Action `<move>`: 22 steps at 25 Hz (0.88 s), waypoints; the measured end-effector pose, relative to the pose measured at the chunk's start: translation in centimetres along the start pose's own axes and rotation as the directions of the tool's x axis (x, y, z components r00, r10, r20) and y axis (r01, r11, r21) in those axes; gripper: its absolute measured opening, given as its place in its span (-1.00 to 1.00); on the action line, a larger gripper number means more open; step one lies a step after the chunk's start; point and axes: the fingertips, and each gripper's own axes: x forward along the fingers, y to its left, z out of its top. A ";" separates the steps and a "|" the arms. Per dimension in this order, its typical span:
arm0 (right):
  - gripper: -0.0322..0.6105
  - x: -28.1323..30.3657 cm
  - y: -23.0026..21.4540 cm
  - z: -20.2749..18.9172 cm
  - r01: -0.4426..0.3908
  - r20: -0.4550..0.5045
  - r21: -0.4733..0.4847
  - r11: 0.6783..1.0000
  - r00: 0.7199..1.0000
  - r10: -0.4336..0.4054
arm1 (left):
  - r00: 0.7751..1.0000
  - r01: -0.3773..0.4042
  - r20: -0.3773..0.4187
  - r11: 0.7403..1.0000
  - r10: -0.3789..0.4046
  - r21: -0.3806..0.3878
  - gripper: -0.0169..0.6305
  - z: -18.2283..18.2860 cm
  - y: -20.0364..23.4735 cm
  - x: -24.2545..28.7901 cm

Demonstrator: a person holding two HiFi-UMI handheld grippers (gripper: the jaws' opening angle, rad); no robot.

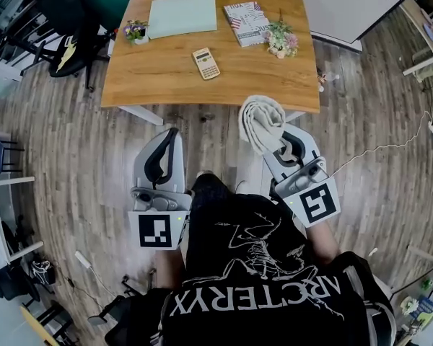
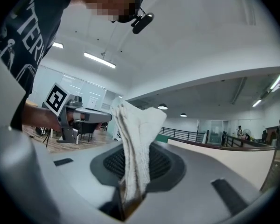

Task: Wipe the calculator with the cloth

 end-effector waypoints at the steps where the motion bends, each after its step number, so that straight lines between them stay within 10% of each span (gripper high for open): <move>1: -0.62 0.4 -0.3 -0.2 -0.003 0.001 0.005 1.000 1.000 0.003 | 1.000 -0.007 0.003 1.000 0.007 -0.009 -0.92 -0.1 0.2 0.5; 22: -0.62 24.4 -10.8 -0.5 0.142 -0.053 0.006 0.990 0.989 -0.141 | 0.989 0.144 -0.029 0.989 -0.145 -0.023 -0.92 -4.4 18.6 18.5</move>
